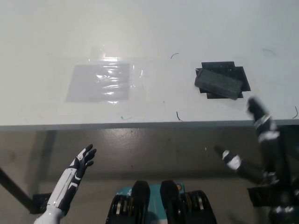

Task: A whiteboard eraser is kept on the black marked spot on the table infront of the robot and the robot uses its right hand to swipe it back and forth on the table twice to clean it

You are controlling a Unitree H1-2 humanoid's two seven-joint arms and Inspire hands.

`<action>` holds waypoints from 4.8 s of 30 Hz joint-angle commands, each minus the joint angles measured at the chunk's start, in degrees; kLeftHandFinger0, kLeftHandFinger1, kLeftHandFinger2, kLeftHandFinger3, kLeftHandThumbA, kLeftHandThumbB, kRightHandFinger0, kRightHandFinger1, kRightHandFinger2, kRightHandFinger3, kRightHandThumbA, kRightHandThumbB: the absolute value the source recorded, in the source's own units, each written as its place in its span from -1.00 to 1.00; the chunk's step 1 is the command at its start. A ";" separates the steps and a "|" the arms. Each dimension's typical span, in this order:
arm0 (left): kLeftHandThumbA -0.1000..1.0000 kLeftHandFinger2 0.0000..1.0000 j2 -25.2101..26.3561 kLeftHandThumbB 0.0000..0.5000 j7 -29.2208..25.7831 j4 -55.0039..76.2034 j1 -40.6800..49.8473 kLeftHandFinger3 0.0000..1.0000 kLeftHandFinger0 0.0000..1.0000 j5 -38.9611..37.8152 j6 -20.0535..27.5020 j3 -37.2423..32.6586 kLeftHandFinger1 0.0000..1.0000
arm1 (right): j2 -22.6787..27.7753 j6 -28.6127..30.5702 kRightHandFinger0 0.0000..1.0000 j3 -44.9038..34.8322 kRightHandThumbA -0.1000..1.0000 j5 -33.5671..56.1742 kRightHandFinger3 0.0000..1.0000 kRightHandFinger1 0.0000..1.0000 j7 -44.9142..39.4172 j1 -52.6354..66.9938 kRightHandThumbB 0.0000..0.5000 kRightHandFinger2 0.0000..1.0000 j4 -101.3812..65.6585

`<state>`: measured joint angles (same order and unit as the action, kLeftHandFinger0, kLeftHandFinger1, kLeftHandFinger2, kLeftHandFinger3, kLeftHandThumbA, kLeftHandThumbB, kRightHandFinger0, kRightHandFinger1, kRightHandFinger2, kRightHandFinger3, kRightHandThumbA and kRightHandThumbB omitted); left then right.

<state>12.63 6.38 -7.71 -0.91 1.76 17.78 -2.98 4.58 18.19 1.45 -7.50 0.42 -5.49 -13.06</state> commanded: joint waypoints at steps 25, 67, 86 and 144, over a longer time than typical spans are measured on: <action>1.00 1.00 0.82 0.60 1.23 1.33 1.41 1.00 1.00 -1.75 5.67 0.54 1.00 | 7.72 -31.76 1.00 26.34 0.94 -21.01 1.00 1.00 -24.09 -84.34 0.74 1.00 70.41; 1.00 1.00 0.78 0.50 0.87 1.06 3.42 1.00 1.00 -0.61 7.37 0.67 1.00 | 9.16 -26.17 1.00 30.59 1.00 -17.74 1.00 1.00 -25.41 -79.50 0.53 1.00 94.14; 1.00 1.00 0.80 0.45 1.06 1.33 3.40 1.00 1.00 -0.70 6.93 0.67 1.00 | 9.91 -24.71 1.00 29.71 1.00 -18.18 1.00 1.00 -27.76 -75.26 0.40 1.00 95.20; 1.00 1.00 1.36 0.43 1.72 2.41 2.77 1.00 1.00 -0.35 5.80 0.33 1.00 | 10.05 -16.60 -0.31 18.55 0.39 -16.16 -0.68 -0.17 -2.31 -71.39 0.11 -0.17 93.76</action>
<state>12.81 7.10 -7.52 2.43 1.53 22.85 -2.89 13.27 -3.23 22.02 -25.44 -13.52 -72.43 82.33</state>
